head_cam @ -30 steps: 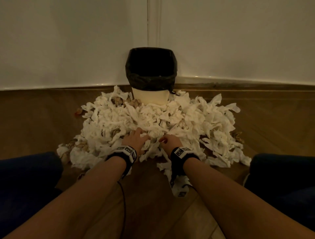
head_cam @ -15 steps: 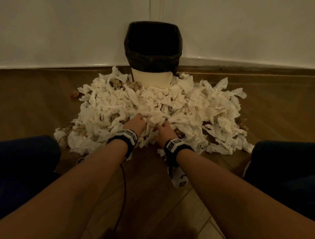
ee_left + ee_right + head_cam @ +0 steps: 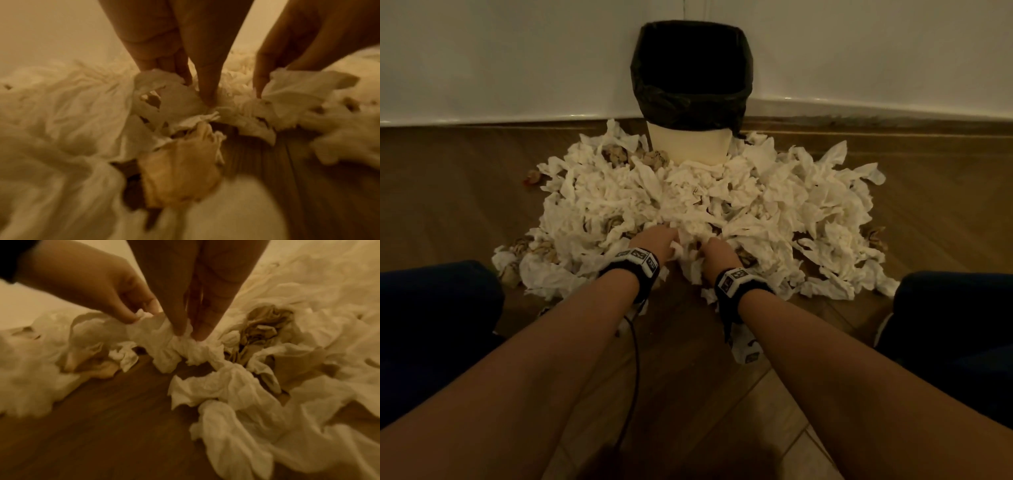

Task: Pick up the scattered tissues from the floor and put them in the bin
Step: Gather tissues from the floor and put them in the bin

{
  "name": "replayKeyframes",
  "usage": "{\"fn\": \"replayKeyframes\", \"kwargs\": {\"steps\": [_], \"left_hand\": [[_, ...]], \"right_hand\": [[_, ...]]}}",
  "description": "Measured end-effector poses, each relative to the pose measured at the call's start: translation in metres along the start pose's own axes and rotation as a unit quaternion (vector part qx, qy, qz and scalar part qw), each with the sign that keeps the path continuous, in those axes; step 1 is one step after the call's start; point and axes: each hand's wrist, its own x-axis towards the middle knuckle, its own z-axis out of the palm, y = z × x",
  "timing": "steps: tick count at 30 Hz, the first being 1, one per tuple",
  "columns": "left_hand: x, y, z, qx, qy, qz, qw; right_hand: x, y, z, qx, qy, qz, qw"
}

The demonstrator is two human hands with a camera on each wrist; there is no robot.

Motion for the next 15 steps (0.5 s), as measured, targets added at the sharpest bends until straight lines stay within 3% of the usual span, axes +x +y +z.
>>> {"fn": "replayKeyframes", "kwargs": {"steps": [2,4,9,15], "left_hand": [[0.001,-0.003,-0.006,-0.07,0.034,-0.021,0.997],[0.0,-0.005,-0.008,-0.159,0.086,-0.039,0.983],[0.001,-0.011,-0.014,-0.335,0.104,-0.052,0.935],[0.0,-0.01,-0.015,-0.525,0.094,-0.116,0.838]], "right_hand": [[0.003,0.006,-0.006,0.086,0.035,0.038,0.995],[0.004,0.014,-0.01,0.212,0.074,0.093,0.97],[0.002,0.027,-0.013,0.452,0.104,0.174,0.869],[-0.004,0.033,-0.019,0.671,0.072,0.229,0.702]]}}
